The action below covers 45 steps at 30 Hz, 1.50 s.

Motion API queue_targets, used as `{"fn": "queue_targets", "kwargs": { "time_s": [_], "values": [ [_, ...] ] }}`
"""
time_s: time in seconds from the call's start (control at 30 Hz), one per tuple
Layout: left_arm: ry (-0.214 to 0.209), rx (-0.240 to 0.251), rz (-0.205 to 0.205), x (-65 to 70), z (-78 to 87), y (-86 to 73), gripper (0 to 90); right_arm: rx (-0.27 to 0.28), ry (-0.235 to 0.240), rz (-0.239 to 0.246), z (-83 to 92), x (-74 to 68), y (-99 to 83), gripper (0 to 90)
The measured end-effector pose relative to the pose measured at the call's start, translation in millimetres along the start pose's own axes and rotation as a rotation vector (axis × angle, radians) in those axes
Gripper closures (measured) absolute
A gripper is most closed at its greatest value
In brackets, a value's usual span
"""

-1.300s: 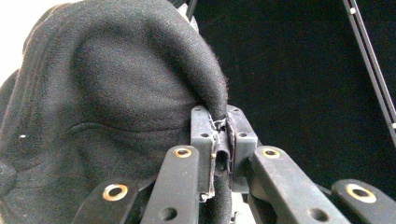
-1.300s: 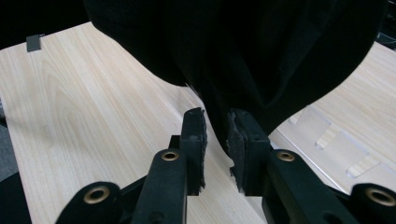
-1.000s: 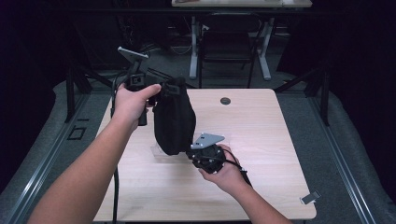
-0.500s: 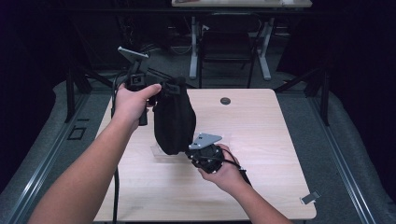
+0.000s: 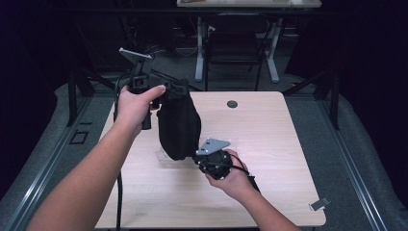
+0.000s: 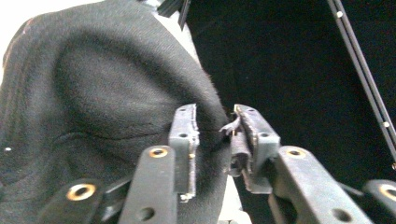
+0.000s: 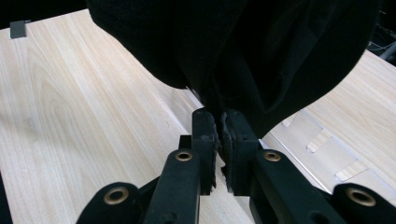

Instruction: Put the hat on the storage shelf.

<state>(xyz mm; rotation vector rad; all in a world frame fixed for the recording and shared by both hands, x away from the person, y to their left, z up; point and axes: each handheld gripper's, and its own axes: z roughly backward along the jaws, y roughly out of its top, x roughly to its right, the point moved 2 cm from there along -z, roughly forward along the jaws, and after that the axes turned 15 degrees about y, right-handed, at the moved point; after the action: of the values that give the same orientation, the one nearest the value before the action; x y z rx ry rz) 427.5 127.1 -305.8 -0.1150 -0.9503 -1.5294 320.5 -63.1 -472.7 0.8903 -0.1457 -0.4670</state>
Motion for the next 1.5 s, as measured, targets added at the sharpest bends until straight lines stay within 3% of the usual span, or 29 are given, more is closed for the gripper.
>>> {"fn": "queue_targets", "kwargs": {
  "time_s": [0.23, 0.6, 0.9, 1.5],
  "values": [
    [0.006, 0.026, 0.006, -7.4, 11.2, 1.8, 63.6, 0.006, -0.007, -0.008, 2.2, 2.2, -2.8, 84.6],
    [0.048, 0.028, 0.011, -32.8, 19.3, -1.8, 63.1, 0.004, -0.021, -0.048, 6.4, 8.6, -11.3, 85.4],
    [0.093, 0.023, 0.020, -50.7, 22.4, -7.4, 62.0, 0.006, -0.005, -0.119, 3.8, 19.5, -28.5, 85.7],
    [0.182, 0.038, 0.033, -78.7, 30.6, -13.2, 58.4, 0.004, -0.022, -0.128, 7.3, 21.3, -33.1, 84.7]
  ]
}}
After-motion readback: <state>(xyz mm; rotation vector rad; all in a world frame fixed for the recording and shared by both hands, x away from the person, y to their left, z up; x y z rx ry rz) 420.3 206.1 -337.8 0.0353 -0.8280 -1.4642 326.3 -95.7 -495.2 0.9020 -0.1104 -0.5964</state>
